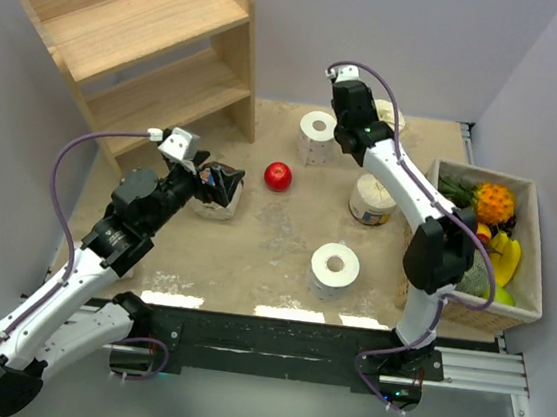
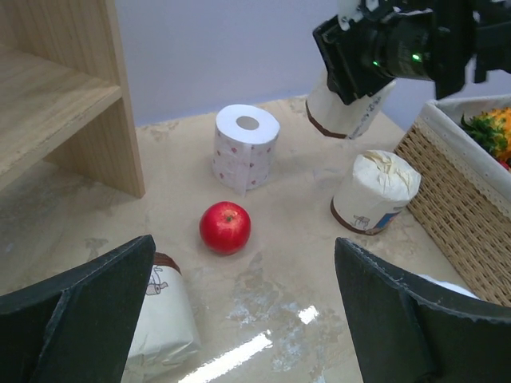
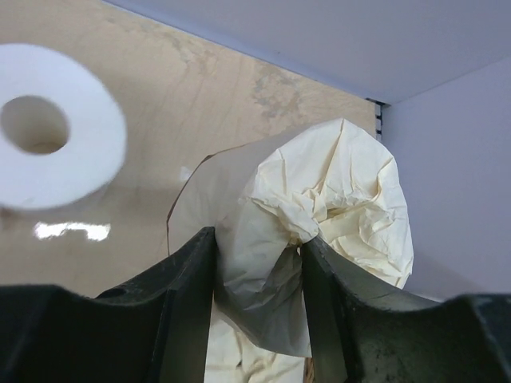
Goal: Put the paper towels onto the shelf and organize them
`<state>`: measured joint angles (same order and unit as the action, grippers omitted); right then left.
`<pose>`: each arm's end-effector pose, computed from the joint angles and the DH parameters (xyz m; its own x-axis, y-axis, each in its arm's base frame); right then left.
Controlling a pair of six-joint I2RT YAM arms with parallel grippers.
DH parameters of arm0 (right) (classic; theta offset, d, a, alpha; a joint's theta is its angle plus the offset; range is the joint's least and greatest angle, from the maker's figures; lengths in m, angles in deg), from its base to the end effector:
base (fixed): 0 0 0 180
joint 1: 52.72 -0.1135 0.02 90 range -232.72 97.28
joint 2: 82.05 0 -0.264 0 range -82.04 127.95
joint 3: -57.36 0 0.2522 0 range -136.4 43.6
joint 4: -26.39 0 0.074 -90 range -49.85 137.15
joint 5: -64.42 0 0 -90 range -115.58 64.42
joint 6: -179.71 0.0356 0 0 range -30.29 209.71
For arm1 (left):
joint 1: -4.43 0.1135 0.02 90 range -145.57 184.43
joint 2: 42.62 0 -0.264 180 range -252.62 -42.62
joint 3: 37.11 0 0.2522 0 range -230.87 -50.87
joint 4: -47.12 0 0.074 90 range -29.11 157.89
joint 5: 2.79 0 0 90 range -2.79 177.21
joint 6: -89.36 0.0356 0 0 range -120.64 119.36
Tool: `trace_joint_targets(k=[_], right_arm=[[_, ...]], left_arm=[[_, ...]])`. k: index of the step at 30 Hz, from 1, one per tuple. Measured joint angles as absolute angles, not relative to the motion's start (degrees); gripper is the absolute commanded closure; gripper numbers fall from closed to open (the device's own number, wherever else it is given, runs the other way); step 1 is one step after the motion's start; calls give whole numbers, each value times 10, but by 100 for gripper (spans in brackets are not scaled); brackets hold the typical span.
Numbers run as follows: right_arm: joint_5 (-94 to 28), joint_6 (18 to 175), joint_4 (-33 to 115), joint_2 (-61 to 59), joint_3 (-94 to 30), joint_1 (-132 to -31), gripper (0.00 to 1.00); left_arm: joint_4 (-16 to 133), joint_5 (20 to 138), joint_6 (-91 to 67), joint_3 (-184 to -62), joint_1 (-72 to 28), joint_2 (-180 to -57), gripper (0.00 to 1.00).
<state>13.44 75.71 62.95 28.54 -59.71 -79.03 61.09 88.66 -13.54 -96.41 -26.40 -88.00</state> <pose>0.4146 0.1800 0.3381 -0.4708 -0.4425 -0.7633 0.0310 0.8563 -0.5155 0.1627 -0.0961 0.3620 -0.1103 -0.1941 -0.9748 0.4781 0.8495 -0.2232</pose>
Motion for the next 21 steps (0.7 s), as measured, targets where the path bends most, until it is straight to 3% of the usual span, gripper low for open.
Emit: trace_joint_targets(k=[9,21], right_arm=[[120,881,688,144,-457,-956,60],[117,996,696,133,-327,-1156,60]], left_arm=[[689,973,-135,-1041,-264,-853,0],[846,1058,-162,-1111,-264,-803,0]])
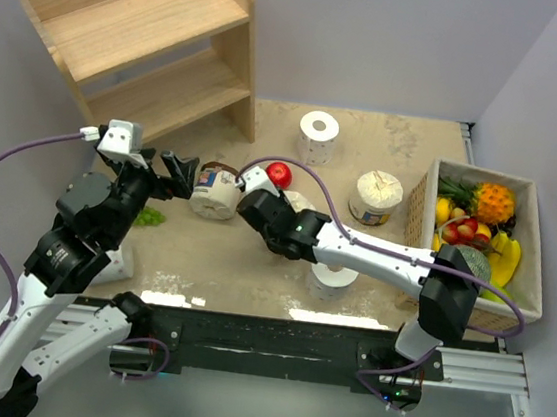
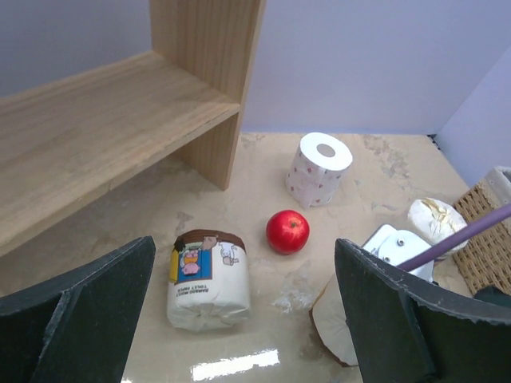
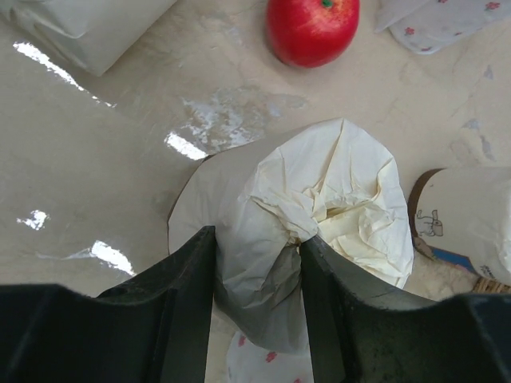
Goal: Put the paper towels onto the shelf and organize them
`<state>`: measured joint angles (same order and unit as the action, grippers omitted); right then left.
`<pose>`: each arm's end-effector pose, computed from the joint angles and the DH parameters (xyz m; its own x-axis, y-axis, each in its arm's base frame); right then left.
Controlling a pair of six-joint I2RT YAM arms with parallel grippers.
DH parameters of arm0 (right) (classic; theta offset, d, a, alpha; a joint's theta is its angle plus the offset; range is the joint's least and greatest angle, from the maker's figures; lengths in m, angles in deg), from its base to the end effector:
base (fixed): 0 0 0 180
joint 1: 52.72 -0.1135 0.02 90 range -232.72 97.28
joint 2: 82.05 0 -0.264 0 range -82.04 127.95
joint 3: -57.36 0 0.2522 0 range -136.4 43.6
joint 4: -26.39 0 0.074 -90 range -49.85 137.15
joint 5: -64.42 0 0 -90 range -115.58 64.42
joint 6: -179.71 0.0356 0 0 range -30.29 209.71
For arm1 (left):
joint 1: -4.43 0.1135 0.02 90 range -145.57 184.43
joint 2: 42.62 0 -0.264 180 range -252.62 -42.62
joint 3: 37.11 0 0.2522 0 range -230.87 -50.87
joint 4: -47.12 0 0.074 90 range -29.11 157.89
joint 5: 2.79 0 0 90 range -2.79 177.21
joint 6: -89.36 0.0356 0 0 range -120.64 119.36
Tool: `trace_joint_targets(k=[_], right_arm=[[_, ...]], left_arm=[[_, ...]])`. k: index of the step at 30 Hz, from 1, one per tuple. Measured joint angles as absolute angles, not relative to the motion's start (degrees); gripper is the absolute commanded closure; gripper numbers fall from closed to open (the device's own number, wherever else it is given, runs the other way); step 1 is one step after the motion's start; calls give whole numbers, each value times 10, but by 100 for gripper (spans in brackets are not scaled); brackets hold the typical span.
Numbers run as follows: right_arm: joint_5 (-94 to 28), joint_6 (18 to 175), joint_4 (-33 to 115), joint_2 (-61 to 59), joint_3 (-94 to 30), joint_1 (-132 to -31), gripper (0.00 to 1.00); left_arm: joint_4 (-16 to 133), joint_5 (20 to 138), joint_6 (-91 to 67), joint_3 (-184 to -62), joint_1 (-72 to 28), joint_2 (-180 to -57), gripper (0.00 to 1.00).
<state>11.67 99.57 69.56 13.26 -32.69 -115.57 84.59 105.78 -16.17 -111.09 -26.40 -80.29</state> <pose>0.1850 0.3136 0.2767 -0.4263 -0.5325 -0.7313 -0.4588 0.8240 -0.3325 0.1106 -0.0528 0.4220 -0.0736 -0.2516 -0.9650 0.2000 0.9443 -0.2615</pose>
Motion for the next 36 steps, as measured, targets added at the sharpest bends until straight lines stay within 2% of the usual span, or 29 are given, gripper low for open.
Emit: trace_joint_targets(k=[4,6,7,12,18,22,31,36], right_arm=[[139,1010,672,135,-307,-1192,52],[141,1015,665,141,-305,-1204,45],[142,1018,662,146,-305,-1208,37],[121,1025,660,157,-305,-1215,27],[61,1034,666,114,-302,-1217,28],[37,1039,664,23,-296,-1217,30],[91,1047,663,-121,-238,-1217,30],[113,1060,662,-188,-183,-1217,28]], left_arm=[[868,1068,-163,-1111,-264,-795,0],[876,1072,-163,-1111,-264,-796,0],[882,1075,-163,-1111,-264,-799,0],[919,1099,-161,-1126,-264,-821,0],[949,1120,-150,-1161,-264,-842,0],[953,1128,-143,-1174,-264,-860,3],[951,1049,-124,-1154,-276,-968,11],[946,1046,-127,-1147,-354,-1034,12]])
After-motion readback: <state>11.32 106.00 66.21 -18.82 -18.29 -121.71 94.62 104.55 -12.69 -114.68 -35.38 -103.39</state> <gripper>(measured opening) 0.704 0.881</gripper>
